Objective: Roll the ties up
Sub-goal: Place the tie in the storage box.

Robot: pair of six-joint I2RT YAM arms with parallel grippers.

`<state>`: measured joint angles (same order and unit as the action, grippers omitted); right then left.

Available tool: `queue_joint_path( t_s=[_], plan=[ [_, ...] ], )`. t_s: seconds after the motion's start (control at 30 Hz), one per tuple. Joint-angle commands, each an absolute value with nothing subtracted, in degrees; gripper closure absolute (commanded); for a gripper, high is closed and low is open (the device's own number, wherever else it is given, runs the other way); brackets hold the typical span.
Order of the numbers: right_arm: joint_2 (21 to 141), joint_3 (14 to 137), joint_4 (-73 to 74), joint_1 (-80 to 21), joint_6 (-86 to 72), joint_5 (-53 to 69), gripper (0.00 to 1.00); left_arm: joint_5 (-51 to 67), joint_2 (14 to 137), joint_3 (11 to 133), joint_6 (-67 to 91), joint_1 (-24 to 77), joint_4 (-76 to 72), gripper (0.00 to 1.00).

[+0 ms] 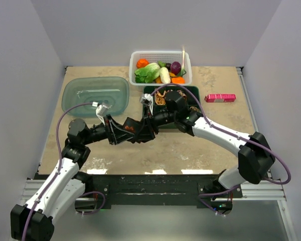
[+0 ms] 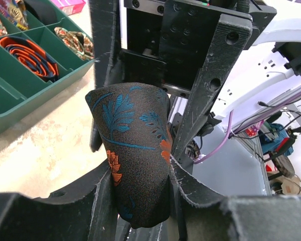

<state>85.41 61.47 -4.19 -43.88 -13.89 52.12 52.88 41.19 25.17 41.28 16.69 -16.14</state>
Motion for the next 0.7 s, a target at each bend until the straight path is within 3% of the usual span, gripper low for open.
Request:
queue_joint_path(
  t_s=[0.0, 0.1, 0.13, 0.27, 0.5, 0.67],
  plan=[
    [87.4, 61.2, -7.8, -44.6, -16.1, 54.0, 0.40, 51.4, 41.1, 25.8, 41.2, 17.6, -19.0, 0.68],
    [88.4, 61.5, -8.2, -44.6, -16.6, 54.6, 0.56, 50.4, 41.0, 26.0, 40.5, 17.7, -18.3, 0.68],
    [88.8, 61.8, -8.2, -44.6, -16.8, 54.7, 0.67, 50.2, 41.1, 25.9, 40.3, 17.7, -17.8, 0.68],
    [90.7, 62.2, -7.8, -44.6, -16.8, 54.6, 0.81, 48.3, 41.6, 25.9, 38.7, 17.7, -16.8, 0.67],
    [94.1, 63.3, -6.8, -44.6, -16.4, 53.7, 0.93, 44.7, 43.9, 25.0, 37.1, 17.7, -16.3, 0.61],
    [96.4, 64.8, -5.4, -44.6, -15.6, 53.4, 0.96, 43.4, 45.0, 24.3, 37.5, 17.7, -19.3, 0.48]
  ],
)
